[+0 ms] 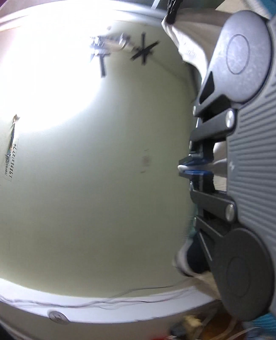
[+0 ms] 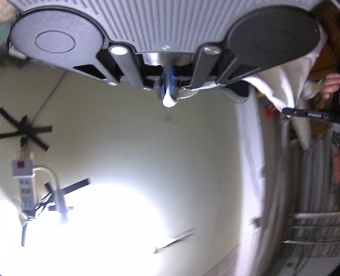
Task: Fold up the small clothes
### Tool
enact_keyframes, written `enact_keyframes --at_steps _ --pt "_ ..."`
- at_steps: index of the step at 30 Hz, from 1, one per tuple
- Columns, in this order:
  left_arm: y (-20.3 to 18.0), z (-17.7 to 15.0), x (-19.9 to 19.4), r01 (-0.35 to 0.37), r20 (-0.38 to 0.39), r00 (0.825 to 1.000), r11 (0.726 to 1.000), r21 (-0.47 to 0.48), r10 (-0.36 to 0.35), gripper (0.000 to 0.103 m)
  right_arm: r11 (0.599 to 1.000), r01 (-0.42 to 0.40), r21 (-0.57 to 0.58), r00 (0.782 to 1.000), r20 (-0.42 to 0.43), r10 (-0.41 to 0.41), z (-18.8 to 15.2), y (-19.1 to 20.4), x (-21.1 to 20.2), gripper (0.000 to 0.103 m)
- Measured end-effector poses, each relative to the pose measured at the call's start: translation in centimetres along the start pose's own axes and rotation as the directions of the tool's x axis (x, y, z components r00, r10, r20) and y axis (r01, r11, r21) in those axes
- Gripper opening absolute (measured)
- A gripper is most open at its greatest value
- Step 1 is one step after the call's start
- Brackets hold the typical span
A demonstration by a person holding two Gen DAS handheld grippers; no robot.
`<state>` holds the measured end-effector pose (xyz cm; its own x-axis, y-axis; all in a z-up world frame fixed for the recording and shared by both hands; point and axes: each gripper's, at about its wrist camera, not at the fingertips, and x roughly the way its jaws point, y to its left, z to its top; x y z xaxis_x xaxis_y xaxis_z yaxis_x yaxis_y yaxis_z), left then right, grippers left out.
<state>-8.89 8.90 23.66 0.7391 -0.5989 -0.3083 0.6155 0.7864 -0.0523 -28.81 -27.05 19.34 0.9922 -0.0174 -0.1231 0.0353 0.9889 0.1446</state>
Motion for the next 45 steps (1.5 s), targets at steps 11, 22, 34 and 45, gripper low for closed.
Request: enact_keyframes --at_steps 11,22,34,45 --pt "1.7 -1.6 14.9 -0.223 -0.147 0.968 0.967 -0.123 0.205 0.02 0.969 0.218 0.114 0.961 -0.199 -0.193 -3.7 -6.0 14.9 0.008" --pt "3.1 -19.7 -2.5 -0.145 -0.209 0.972 0.974 -0.175 0.107 0.044 0.942 0.097 0.321 0.937 -0.348 0.023 -14.9 -3.2 4.2 0.057" --pt "3.4 -20.1 -16.5 -0.091 -0.061 0.995 0.989 -0.112 0.085 0.059 0.956 0.003 0.295 0.856 -0.494 0.15 -17.7 3.0 6.1 0.072" --pt "5.8 -23.2 -6.4 -0.189 -0.311 0.941 0.97 -0.15 0.135 0.061 0.851 -0.063 0.521 0.87 -0.39 0.303 -18.3 0.6 3.7 0.085"
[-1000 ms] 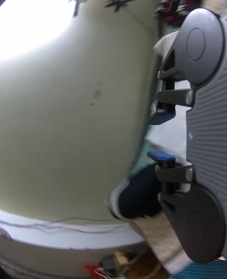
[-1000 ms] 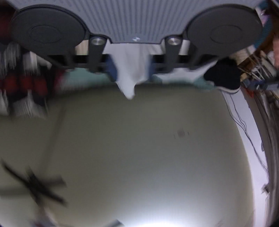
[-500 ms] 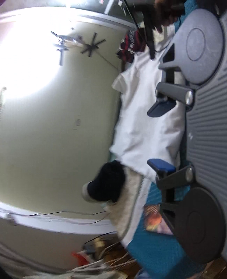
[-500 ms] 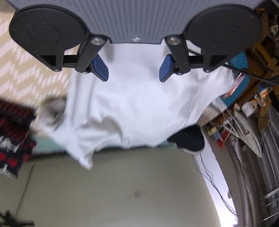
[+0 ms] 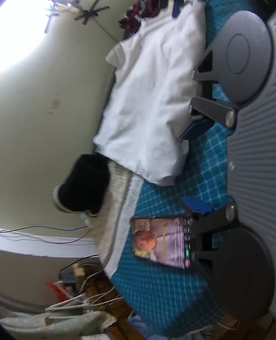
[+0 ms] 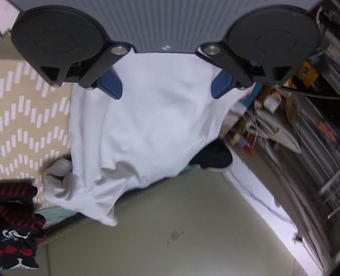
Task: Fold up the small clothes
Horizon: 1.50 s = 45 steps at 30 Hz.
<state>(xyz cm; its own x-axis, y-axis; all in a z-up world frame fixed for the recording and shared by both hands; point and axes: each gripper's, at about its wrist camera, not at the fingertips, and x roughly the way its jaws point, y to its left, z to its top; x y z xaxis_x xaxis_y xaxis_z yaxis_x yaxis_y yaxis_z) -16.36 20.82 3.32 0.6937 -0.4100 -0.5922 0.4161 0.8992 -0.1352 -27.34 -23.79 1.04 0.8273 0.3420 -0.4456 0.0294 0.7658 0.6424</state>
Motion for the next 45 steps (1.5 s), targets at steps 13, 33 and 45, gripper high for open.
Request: enact_keyframes --at_steps 13,33,45 --pt "-2.1 2.2 4.7 0.126 -0.108 0.987 0.992 0.023 -0.123 0.014 0.943 0.18 -0.279 0.979 -0.046 -0.201 -3.7 0.5 -5.9 0.08" --pt "-6.0 15.2 10.5 0.037 0.021 0.999 0.999 0.022 -0.038 0.06 0.938 0.25 -0.239 0.948 0.257 -0.187 8.1 -0.8 0.4 0.062" --pt "-4.1 15.3 15.5 0.11 -0.119 0.985 0.988 -0.105 -0.122 0.056 0.98 0.176 -0.094 0.983 0.068 -0.17 3.1 -4.6 1.6 0.061"
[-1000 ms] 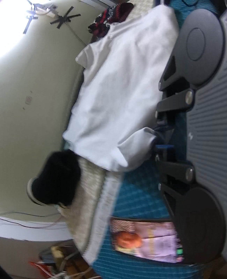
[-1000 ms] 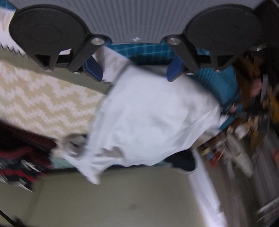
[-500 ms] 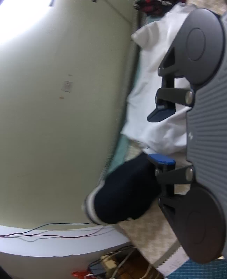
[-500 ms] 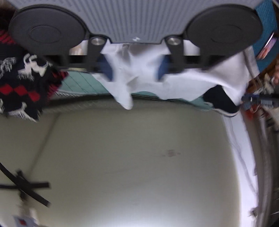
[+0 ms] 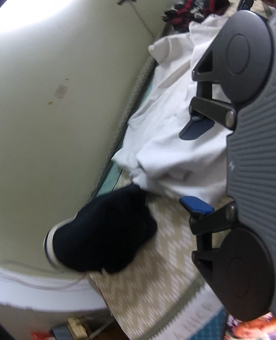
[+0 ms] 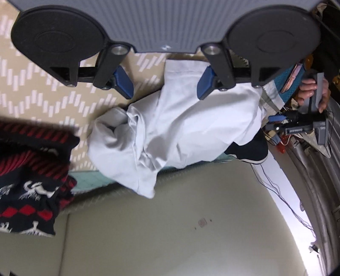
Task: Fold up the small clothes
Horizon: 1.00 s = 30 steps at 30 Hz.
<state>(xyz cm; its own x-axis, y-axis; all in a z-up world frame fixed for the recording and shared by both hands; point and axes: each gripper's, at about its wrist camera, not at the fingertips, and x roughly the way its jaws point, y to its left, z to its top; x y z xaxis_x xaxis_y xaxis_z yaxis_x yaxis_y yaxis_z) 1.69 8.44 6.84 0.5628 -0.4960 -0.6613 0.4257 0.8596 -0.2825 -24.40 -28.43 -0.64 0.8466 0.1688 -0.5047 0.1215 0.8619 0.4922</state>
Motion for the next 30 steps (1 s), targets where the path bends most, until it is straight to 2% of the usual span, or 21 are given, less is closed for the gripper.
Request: enact_keyframes --at_steps 2,3,4,5,6,9,11,14,19,21,23,25,26,27,28,29,30 --pt "-1.2 0.2 1.9 -0.032 -0.032 0.999 0.999 0.041 0.034 0.039 1.0 -0.031 0.001 0.999 -0.035 0.031 -0.1 0.3 1.4 0.049" --pt "-1.6 0.1 2.8 -0.044 -0.057 0.997 0.997 0.06 0.047 0.012 0.999 -0.044 -0.004 0.998 -0.045 0.044 0.1 0.6 1.9 0.033" --pt "-1.8 0.0 3.5 -0.044 -0.081 0.996 0.997 0.065 0.049 0.007 0.999 -0.037 -0.008 0.998 -0.052 0.036 0.1 0.8 2.4 0.013" --pt "-1.8 -0.1 3.4 -0.045 -0.086 0.995 0.997 0.057 0.049 0.006 1.0 -0.012 -0.015 0.999 -0.045 0.011 0.2 1.0 2.6 0.004" --pt "-1.8 -0.2 2.9 -0.039 -0.078 0.996 0.998 0.055 0.044 0.006 1.0 -0.018 -0.01 0.999 -0.035 0.018 0.5 1.1 2.4 0.003" --pt "-1.4 -0.8 -2.1 0.038 -0.018 0.999 0.998 0.052 -0.037 0.006 0.998 -0.058 -0.007 0.997 0.043 0.059 1.0 1.9 -0.5 0.003" --pt "-0.9 -1.5 -6.2 0.098 0.021 0.995 0.994 0.049 -0.099 0.006 0.994 -0.105 -0.016 0.991 0.08 0.106 1.3 2.6 -2.9 0.001" --pt "-0.6 -3.4 -13.0 0.137 0.091 0.985 0.986 0.092 -0.146 0.006 0.984 -0.167 -0.062 0.976 0.129 0.174 1.2 4.6 -7.3 0.001" --pt "0.3 -7.9 -22.2 0.133 0.149 0.977 0.981 0.14 -0.154 0.006 0.964 -0.224 -0.142 0.956 0.161 0.245 -1.2 7.8 -14.5 0.001" --pt "1.0 -10.0 -24.2 0.119 0.139 0.981 0.983 0.136 -0.138 0.006 0.955 -0.24 -0.173 0.955 0.137 0.265 -3.1 8.8 -17.0 0.001" --pt "1.9 -12.2 -24.4 0.117 0.11 0.985 0.986 0.117 -0.13 0.007 0.95 -0.256 -0.179 0.955 0.105 0.277 -5.1 9.4 -18.6 0.001" --pt "2.7 -13.9 -22.8 0.103 0.062 0.992 0.99 0.095 -0.109 0.014 0.954 -0.251 -0.16 0.965 0.036 0.26 -7.5 9.5 -18.5 0.003" --pt "2.9 -14.6 -21.7 0.093 0.023 0.995 0.992 0.086 -0.095 0.017 0.962 -0.219 -0.166 0.975 0.0 0.222 -8.6 9.4 -17.9 0.009" --pt "3.2 -15.2 -20.5 0.071 -0.017 0.997 0.994 0.081 -0.07 0.022 0.968 -0.171 -0.186 0.985 -0.033 0.168 -9.4 9.3 -17.1 0.036" --pt "3.3 -15.6 -19.3 0.031 -0.047 0.999 0.996 0.083 -0.027 0.023 0.971 -0.098 -0.217 0.995 -0.041 0.091 -10.1 9.0 -16.3 0.07" --pt "3.6 -15.8 -18.9 -0.004 -0.053 0.999 0.996 0.087 0.008 0.023 0.971 -0.037 -0.238 0.999 -0.027 0.032 -10.6 8.6 -15.9 0.073" --pt "4.0 -15.6 -18.9 -0.036 -0.046 0.998 0.996 0.082 0.04 0.023 0.97 0.002 -0.244 1.0 -0.023 -0.008 -10.6 8.1 -15.5 0.064"
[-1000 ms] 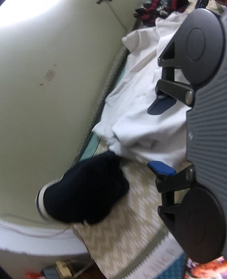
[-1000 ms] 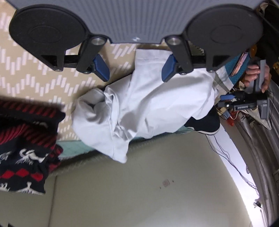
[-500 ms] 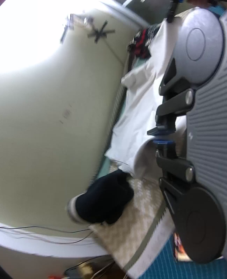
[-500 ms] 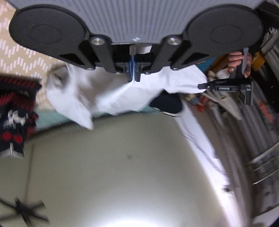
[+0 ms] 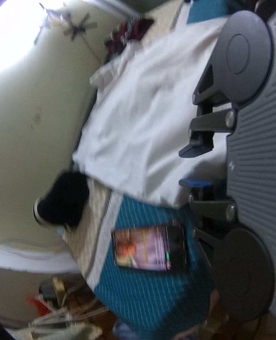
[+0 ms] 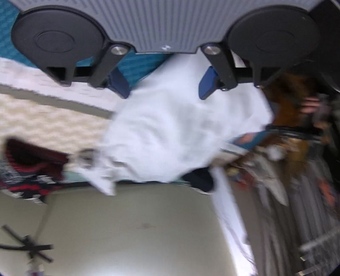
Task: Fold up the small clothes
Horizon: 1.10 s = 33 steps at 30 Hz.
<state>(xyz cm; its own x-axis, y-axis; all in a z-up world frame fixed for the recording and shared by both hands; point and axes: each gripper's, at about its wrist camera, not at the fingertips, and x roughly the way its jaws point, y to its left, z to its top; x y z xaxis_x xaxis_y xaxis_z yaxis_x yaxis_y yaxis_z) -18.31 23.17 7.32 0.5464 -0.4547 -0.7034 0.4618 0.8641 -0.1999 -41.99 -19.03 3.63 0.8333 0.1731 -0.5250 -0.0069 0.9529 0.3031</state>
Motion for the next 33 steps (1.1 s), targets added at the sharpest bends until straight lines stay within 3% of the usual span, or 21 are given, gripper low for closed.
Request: enact_keyframes --at_steps 1,2,4,6,7,12,19,22,24,26,27,30,33 --pt "0.5 0.4 -0.3 -0.019 0.017 1.0 1.0 -0.015 0.02 0.024 1.0 0.021 0.018 1.0 -0.011 -0.021 0.2 -0.7 0.4 0.057" --pt "1.0 1.0 -0.9 -0.02 0.045 0.999 0.999 -0.034 0.022 0.026 0.998 0.031 0.054 1.0 0.003 -0.031 0.6 -1.7 0.6 0.057" --pt "1.6 2.2 -2.1 -0.01 0.11 0.994 0.998 -0.059 0.016 0.036 0.99 0.036 0.136 0.996 0.074 -0.046 1.8 -3.8 0.9 0.052" --pt "1.3 3.6 -2.4 -0.003 0.156 0.988 0.998 -0.055 0.012 0.038 0.97 0.04 0.239 0.989 0.129 -0.072 3.0 -6.5 2.0 0.047" --pt "0.7 4.3 -1.9 0.005 0.163 0.987 0.999 -0.046 0.003 0.038 0.956 0.038 0.291 0.985 0.151 -0.085 3.6 -7.8 2.8 0.04" --pt "-4.2 7.6 3.0 0.093 0.141 0.985 0.995 0.021 -0.095 0.039 0.927 0.073 0.369 0.979 0.149 -0.136 5.4 -12.4 8.2 0.039" --pt "-9.8 8.4 11.1 0.2 0.05 0.978 0.978 0.065 -0.203 0.041 0.953 0.172 0.25 0.979 0.068 -0.194 6.7 -13.3 15.1 0.041" --pt "-11.9 8.7 13.4 0.245 -0.002 0.969 0.966 0.077 -0.246 0.041 0.956 0.14 0.256 0.984 0.074 -0.164 7.1 -13.9 16.6 0.05" --pt "-13.4 9.2 13.9 0.274 -0.014 0.962 0.956 0.106 -0.274 0.041 0.96 0.134 0.247 0.985 0.075 -0.157 7.5 -14.0 17.4 0.051" --pt "-15.4 10.1 14.2 0.3 -0.018 0.953 0.941 0.155 -0.301 0.041 0.961 0.147 0.234 0.984 0.068 -0.167 8.0 -14.0 18.1 0.036" --pt "-16.5 10.8 14.4 0.316 -0.018 0.948 0.932 0.176 -0.318 0.043 0.961 0.161 0.224 0.982 0.061 -0.178 8.2 -14.0 18.4 0.01" --pt "-19.7 12.9 15.8 0.373 -0.021 0.926 0.902 0.219 -0.378 0.052 0.966 0.186 0.178 0.972 0.107 -0.207 8.8 -13.5 18.3 0.004" --pt "-21.8 14.3 17.5 0.405 -0.026 0.912 0.887 0.221 -0.41 0.052 0.973 0.224 0.058 0.95 0.209 -0.231 9.9 -11.3 17.5 0.003"
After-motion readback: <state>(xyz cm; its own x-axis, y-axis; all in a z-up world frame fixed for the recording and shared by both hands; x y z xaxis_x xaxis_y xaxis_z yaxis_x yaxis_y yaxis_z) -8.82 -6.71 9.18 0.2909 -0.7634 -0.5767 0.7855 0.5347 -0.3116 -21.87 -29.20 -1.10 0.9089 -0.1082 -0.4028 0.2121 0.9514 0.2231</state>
